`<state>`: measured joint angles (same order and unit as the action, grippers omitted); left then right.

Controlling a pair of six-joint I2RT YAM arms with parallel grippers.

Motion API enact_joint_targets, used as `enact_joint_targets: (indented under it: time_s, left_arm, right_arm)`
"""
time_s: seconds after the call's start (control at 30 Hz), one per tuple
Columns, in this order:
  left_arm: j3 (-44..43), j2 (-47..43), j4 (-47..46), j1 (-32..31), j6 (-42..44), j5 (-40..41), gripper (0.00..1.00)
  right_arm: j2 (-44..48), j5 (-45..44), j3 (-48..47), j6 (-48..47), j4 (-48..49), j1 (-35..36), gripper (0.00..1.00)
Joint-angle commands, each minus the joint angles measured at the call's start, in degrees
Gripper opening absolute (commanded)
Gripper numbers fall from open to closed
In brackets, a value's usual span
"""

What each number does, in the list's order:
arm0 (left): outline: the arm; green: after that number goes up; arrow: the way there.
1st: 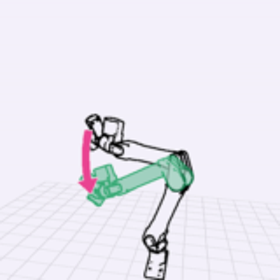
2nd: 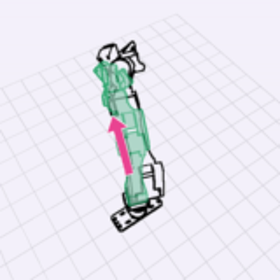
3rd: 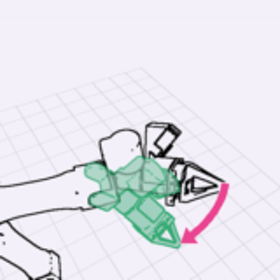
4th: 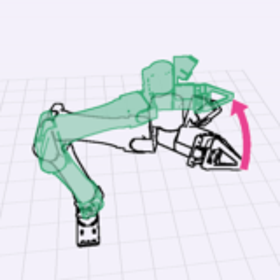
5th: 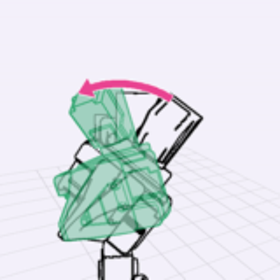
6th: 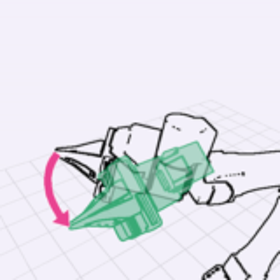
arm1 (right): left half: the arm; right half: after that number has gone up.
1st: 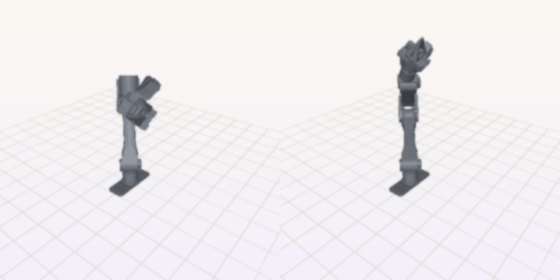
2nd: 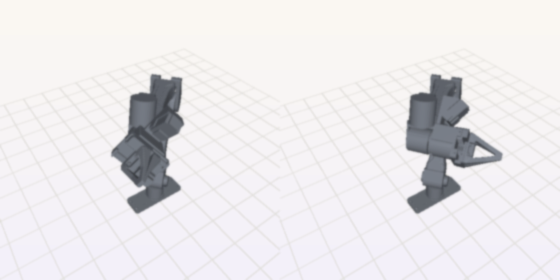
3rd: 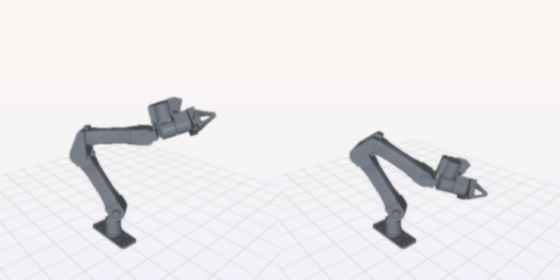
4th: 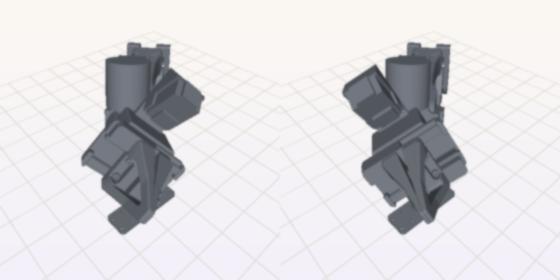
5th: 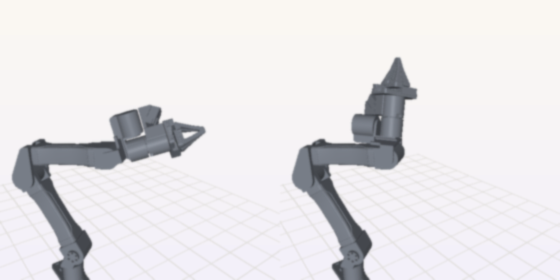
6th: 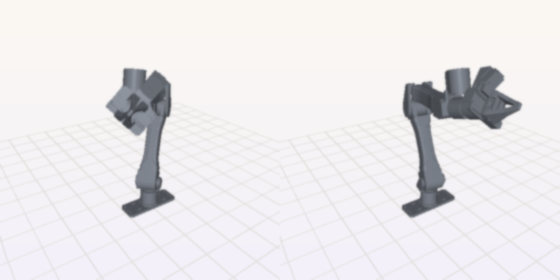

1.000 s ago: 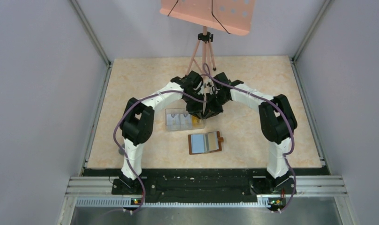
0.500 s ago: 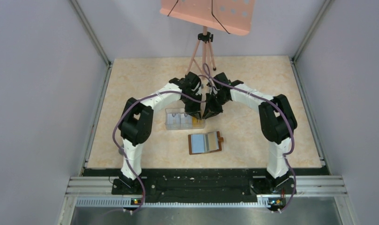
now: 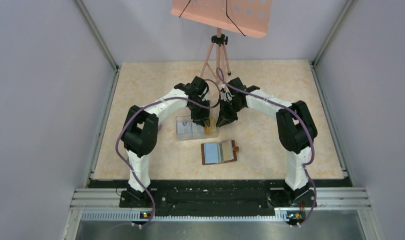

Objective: Put the credit cards into the card holder
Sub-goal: Pick up the credit card from the storage box.

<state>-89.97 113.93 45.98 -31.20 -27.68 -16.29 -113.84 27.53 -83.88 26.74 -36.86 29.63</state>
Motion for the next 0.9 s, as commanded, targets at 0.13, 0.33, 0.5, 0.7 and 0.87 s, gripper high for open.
enact_joint_targets:
  time_s: [0.13, 0.33, 0.5, 0.7, 0.87]
  left_arm:
    - [-0.04, -4.12, 5.27, 0.18, 3.24, 11.26, 0.42]
    - [-1.28, -2.66, 4.89, 0.18, 4.48, 8.87, 0.42]
    - [-0.86, -1.78, 2.05, 0.43, 3.35, 4.53, 0.43]
    - [0.38, 0.47, -1.97, 0.98, 2.28, -3.04, 0.22]
    - [4.20, -1.30, -3.87, 1.29, 0.97, -3.40, 0.00]
  right_arm:
    - [1.36, 2.60, 0.27, -0.12, 1.35, 0.96, 0.00]
    - [1.48, 2.43, 0.28, -0.03, 1.35, 0.96, 0.00]
    - [1.46, 2.36, 0.04, -0.22, 0.95, 0.97, 0.00]
    - [1.30, 2.44, -0.13, -0.33, 0.74, 0.98, 0.00]
    - [1.40, 2.44, -0.37, -0.59, 0.39, 1.00, 0.00]
